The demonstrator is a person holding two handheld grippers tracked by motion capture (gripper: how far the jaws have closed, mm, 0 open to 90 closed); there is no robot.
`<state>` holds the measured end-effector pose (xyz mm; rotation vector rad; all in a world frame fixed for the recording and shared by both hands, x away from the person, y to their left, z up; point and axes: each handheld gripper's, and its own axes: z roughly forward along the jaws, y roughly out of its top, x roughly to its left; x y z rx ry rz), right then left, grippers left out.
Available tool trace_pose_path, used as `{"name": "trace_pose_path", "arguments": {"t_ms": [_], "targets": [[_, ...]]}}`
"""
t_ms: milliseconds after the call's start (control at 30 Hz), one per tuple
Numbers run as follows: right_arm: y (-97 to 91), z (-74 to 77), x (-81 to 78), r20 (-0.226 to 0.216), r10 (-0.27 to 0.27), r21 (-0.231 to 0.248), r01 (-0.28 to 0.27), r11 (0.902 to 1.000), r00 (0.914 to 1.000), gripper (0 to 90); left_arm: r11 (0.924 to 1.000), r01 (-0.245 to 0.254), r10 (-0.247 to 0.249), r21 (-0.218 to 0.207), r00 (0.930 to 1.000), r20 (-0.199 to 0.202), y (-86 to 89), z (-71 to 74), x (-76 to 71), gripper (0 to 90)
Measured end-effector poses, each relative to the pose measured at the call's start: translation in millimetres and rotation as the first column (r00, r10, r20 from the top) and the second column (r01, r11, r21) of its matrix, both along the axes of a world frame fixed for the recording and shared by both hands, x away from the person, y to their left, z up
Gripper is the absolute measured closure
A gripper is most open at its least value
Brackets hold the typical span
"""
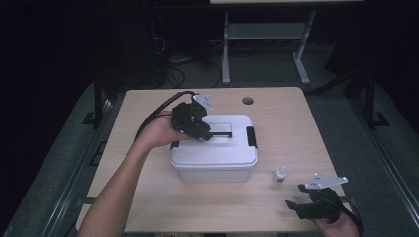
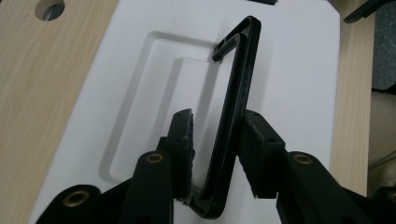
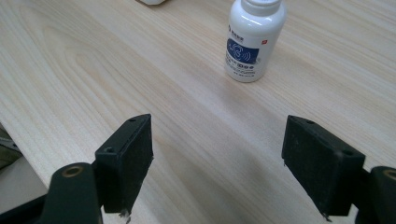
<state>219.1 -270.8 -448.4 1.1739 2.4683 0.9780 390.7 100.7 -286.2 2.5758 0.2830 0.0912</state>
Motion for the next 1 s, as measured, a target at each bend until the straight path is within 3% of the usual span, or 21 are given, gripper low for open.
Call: {"name": "trace_pose_path", "arguments": {"t_ms": [167,633,1000], "targets": [[-0.2,-0.2,-0.3,-0.007,0.000,0.001,0.000,1.0000,1.0000,24.4,1.0000,0.008,-0.009,-0.005,0.9997,-0.024,-1.2,-1.2,6.0,73.0],[-2.0,-1.5,0.2,-0.010,0.004,0.004,-0.004,1.0000,0.9999,24.5,0.9999,0.015,-0.014,0.002,0.9983,-0.056,-6.8,-3.7,18.7,77.0],[-1.7,-2.2,0.3,-0.019,0.003,0.012,-0.003,0.9999,0.9998,24.5,0.9987,0.051,-0.051,0.002,0.9967,-0.063,-7.9,-3.2,20.5,79.5]]}}
